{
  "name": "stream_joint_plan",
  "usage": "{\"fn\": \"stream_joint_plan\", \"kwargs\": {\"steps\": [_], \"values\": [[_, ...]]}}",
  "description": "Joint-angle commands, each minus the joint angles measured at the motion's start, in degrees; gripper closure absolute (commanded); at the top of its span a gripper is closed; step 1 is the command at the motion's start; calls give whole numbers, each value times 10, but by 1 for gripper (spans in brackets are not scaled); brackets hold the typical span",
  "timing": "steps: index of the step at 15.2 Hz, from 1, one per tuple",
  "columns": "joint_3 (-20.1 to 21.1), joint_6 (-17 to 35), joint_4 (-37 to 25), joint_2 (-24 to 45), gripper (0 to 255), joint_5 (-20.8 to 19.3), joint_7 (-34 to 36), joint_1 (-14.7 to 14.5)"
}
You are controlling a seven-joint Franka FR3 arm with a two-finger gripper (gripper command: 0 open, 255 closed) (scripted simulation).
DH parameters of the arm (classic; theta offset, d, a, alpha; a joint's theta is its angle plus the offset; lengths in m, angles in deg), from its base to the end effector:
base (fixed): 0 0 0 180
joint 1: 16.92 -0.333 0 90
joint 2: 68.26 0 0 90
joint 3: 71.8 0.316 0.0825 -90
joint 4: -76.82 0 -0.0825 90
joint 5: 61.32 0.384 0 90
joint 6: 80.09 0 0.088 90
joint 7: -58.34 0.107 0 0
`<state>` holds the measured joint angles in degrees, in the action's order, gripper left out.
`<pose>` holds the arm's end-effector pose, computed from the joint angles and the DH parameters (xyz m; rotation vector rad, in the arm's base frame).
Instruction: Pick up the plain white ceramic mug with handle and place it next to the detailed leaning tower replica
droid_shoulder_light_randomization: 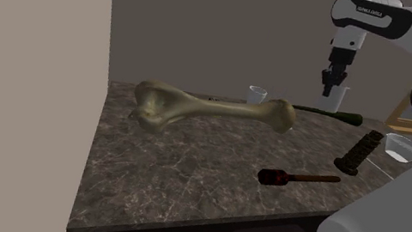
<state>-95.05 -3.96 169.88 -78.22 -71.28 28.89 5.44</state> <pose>0.3039 -0.3699 0.6627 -3.0939 0.4710 0.2677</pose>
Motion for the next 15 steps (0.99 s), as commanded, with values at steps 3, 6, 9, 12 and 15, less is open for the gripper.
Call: {"fn": "stream_joint_plan", "kwargs": {"steps": [3,6,9,12,15], "values": [[-28,8,21,-23,255,-21,-50,21],[-53,13,24,-28,255,-33,-91,37],[-80,19,20,-27,255,-43,-135,53],[-110,26,11,-19,255,-49,-181,69],[-142,34,-4,-4,255,-49,-229,84]]}}
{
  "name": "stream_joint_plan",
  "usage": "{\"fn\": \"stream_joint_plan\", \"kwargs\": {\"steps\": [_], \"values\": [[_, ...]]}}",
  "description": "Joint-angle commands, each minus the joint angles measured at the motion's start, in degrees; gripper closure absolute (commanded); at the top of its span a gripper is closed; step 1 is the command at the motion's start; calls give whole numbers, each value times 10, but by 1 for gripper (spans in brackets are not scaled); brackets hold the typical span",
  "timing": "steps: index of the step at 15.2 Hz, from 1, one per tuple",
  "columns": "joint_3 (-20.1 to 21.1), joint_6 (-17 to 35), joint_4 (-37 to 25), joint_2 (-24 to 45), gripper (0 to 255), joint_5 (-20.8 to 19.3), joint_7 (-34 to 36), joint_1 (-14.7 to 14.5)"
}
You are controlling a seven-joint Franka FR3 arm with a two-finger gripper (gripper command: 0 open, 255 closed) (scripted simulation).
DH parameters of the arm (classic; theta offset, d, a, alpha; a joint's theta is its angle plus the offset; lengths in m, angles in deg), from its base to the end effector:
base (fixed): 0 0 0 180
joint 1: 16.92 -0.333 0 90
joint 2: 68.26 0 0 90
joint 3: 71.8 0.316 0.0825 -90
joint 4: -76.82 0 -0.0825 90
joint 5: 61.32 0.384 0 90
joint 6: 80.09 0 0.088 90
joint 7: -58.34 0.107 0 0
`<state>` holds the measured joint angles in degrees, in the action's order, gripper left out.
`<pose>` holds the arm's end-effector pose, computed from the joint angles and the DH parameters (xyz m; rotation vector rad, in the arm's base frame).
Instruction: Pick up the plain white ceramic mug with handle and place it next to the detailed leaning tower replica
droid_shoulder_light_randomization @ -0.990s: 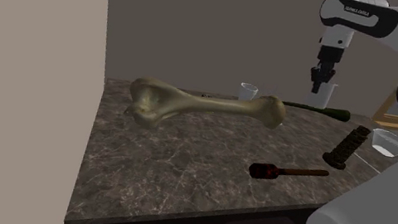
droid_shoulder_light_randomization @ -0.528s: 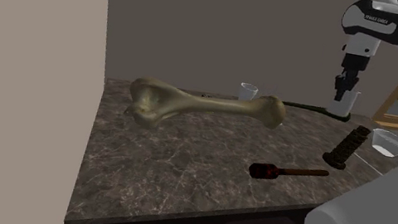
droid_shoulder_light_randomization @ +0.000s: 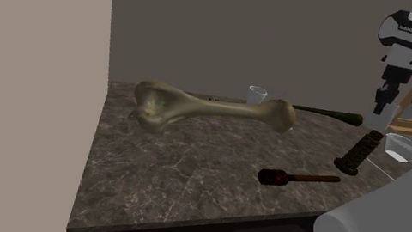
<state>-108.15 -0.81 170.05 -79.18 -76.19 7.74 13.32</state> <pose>0.1339 -0.4710 0.6615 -3.0933 0.4710 0.2675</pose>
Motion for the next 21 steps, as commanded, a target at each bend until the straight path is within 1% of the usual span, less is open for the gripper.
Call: {"fn": "stream_joint_plan", "kwargs": {"steps": [1,4,7,10,11,12,21], "values": [[-23,5,-13,13,255,1,-35,11],[-59,14,-36,40,255,11,-89,28],[-96,22,-67,78,255,32,-148,51],[-133,28,-107,129,255,67,-213,82],[-144,29,-122,149,255,82,-236,96],[-159,29,-146,180,255,107,-269,119],[-148,104,-43,140,255,76,-238,103]]}}
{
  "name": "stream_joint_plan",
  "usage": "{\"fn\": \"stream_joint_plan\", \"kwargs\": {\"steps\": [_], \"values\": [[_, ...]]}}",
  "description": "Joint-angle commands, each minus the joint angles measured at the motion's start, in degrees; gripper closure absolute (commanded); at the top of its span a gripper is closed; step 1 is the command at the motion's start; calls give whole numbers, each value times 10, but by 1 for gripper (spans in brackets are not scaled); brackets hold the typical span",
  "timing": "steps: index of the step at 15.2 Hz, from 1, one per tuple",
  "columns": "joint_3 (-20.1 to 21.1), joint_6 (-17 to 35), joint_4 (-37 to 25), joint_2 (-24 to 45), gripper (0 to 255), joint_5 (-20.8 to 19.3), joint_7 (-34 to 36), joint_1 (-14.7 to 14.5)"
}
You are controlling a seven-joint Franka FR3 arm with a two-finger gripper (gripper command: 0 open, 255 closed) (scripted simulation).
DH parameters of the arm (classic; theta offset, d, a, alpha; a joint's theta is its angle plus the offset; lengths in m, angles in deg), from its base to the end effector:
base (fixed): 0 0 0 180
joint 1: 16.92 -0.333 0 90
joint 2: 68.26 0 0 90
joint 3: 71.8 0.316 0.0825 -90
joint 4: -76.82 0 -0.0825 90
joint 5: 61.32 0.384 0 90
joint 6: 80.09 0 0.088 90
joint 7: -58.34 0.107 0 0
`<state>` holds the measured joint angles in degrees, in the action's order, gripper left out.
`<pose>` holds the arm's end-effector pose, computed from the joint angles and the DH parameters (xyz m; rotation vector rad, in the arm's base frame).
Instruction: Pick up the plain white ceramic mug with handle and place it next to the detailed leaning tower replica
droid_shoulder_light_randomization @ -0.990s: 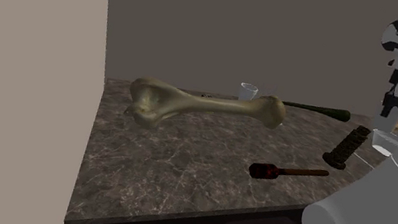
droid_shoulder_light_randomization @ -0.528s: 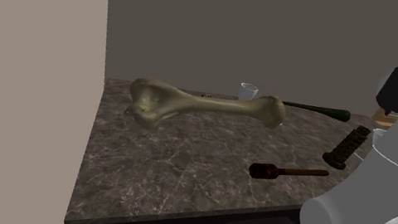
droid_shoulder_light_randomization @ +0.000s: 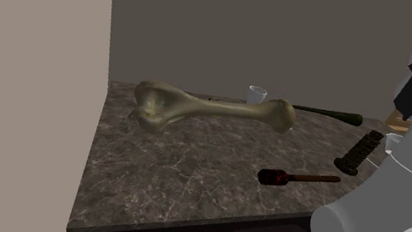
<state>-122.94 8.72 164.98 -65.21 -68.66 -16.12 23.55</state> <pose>-0.0174 -0.5625 0.6204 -3.0937 0.4681 0.2681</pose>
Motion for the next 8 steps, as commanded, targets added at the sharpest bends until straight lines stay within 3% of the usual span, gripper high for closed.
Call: {"fn": "stream_joint_plan", "kwargs": {"steps": [1,8], "values": [[0,17,18,-2,255,-2,3,-1],[3,71,83,-17,255,-13,19,-5]]}}
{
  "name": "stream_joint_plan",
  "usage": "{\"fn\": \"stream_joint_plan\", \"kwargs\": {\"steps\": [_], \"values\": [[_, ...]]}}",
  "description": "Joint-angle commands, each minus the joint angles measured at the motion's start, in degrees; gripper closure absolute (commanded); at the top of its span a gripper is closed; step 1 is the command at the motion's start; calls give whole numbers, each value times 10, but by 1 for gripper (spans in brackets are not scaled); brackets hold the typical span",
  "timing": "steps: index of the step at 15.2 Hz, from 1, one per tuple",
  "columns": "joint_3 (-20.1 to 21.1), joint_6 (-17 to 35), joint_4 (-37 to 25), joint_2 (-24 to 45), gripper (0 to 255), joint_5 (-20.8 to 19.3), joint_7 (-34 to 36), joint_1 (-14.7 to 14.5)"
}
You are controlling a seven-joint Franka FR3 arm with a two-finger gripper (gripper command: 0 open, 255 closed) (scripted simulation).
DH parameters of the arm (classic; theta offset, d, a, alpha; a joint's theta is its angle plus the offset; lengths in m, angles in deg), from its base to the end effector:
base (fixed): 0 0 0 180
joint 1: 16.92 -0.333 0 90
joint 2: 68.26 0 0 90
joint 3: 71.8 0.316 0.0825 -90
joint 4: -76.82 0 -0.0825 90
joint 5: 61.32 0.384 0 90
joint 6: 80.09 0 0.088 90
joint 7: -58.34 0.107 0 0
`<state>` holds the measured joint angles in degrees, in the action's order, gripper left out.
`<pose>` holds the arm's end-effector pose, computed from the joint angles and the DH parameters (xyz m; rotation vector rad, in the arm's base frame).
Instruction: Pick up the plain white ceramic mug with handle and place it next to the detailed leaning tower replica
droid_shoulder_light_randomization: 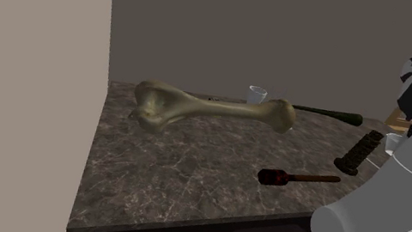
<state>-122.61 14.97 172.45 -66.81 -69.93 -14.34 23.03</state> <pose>-0.0174 -0.5636 0.5779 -3.0935 0.4682 0.2683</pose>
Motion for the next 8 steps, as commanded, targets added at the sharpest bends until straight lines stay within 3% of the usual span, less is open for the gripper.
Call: {"fn": "stream_joint_plan", "kwargs": {"steps": [1,8], "values": [[0,16,17,-2,255,-1,3,0],[0,69,73,-4,255,-5,12,0]]}}
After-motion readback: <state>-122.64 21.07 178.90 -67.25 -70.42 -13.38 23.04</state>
